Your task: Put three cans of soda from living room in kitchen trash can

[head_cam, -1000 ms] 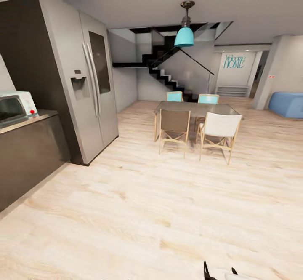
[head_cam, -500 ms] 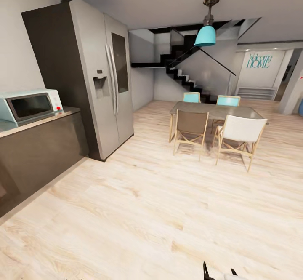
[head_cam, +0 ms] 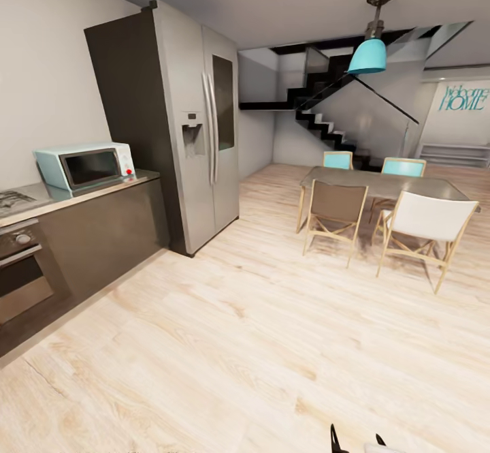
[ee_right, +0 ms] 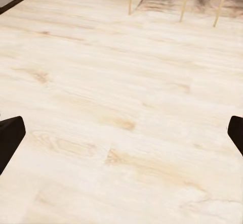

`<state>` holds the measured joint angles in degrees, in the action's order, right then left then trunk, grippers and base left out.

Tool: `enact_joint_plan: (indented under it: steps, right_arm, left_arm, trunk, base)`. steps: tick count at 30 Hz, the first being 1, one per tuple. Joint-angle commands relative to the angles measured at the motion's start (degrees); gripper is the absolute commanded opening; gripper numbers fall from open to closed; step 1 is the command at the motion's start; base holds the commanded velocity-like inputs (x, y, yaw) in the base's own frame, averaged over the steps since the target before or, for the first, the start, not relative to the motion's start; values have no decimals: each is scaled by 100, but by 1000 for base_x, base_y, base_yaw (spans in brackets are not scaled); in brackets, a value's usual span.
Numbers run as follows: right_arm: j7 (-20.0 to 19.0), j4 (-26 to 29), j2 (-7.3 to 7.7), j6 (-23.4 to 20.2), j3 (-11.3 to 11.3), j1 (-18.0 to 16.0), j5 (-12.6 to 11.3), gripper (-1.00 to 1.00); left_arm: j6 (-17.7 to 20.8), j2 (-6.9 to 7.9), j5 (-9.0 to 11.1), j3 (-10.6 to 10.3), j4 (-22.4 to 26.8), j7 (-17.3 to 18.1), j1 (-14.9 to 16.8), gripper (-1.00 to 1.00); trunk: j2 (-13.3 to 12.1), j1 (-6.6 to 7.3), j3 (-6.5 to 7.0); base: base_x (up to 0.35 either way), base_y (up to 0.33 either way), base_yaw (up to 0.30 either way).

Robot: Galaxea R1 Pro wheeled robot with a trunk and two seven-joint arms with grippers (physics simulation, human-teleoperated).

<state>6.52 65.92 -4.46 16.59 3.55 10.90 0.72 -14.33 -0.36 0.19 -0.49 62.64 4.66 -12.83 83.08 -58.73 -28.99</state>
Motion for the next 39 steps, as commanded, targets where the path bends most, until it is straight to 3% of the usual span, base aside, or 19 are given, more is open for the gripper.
enact_joint_plan:
  steps: [1, 9, 13, 21, 24, 39]
  right_arm:
    - [-36, 0, 61, 0, -1, 0, 1, 100]
    - [-929, -5, 611, -5, 63, -3, -30, 100]
    - [-1136, -10, 894, -7, 84, -7, -44, 100]
    - [-1419, -15, 1179, -7, 94, -9, -79, 100]
    - [-1586, -13, 1205, -12, 97, -9, -92, 100]
    - [-1567, -24, 1143, -28, 35, -9, -70, 100]
  left_arm:
    - [0, 0, 2, 1, 0, 0, 0, 100]
    - [0, 4, 18, 9, 0, 2, 0, 100]
    - [-1, 8, 41, 29, 7, 22, 0, 100]
    - [-4, 17, 66, 53, 33, 49, 30, 100]
    - [-4, 18, 66, 56, 27, 52, 45, 100]
    - [-9, 11, 10, 57, 12, 45, 51, 100]
  trunk:
    - [0, 0, 1]
    - [0, 0, 3]
    - [0, 0, 3]
    - [0, 0, 3]
    - [0, 0, 3]
    - [0, 0, 16]
  base:
    - [0, 0, 107]
    - [0, 0, 44]
    - [0, 0, 8]
    - [0, 0, 2]
    - [0, 0, 9]
    - [0, 0, 199]
